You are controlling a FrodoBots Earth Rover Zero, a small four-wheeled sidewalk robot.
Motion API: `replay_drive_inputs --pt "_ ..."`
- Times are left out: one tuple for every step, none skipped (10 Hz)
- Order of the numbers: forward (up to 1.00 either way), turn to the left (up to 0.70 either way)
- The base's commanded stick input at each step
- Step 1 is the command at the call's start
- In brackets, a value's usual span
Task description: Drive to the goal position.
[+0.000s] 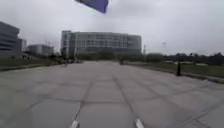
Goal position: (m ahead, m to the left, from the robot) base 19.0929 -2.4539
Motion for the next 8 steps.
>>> replay_drive_inputs --pt "0.7 0.0" --pt "0.7 0.0" --pt "0.7 0.0" --pt "0.7 -0.25" --pt "0.7 -0.35" --pt "0.7 -0.23" --pt "0.7 0.0" --pt "0.7 0.0"
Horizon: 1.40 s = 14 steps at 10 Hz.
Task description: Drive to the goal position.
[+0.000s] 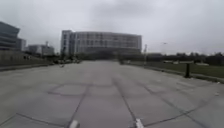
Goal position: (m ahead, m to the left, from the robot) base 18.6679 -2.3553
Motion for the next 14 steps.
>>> replay_drive_inputs --pt "0.7 0.0" --pt "0.7 0.0" --pt "0.7 0.0" --pt "0.7 0.0" --pt "0.7 0.0" --pt "0.7 0.0" --pt "0.7 0.0" --pt "0.7 0.0" --pt "0.7 0.0" --pt "0.7 0.0" --pt "0.7 0.0" --pt "0.7 0.0" --pt "0.7 0.0" --pt "0.7 0.0"
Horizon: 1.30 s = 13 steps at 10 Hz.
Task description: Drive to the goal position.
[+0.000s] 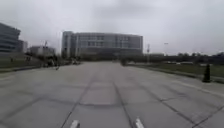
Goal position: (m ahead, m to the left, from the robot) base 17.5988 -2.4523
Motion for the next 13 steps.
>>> replay_drive_inputs --pt "0.7 0.0" --pt "0.7 0.0" --pt "0.7 0.0" --pt "0.7 0.0" --pt "0.7 0.0" --pt "0.7 0.0" --pt "0.7 0.0" --pt "0.7 0.0" --pt "0.74 0.0" --pt "0.84 0.0" --pt "0.85 0.0" --pt "0.85 0.0" --pt "0.93 0.0"
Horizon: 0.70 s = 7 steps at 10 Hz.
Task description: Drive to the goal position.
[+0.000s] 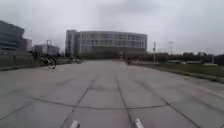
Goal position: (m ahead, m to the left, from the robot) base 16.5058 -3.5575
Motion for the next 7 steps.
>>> replay_drive_inputs --pt "1.0 0.0" --pt "1.0 -0.07" --pt "1.0 -0.21" --pt "1.0 -0.34" --pt "1.0 -0.14" --pt "1.0 0.0" --pt "1.0 0.0"
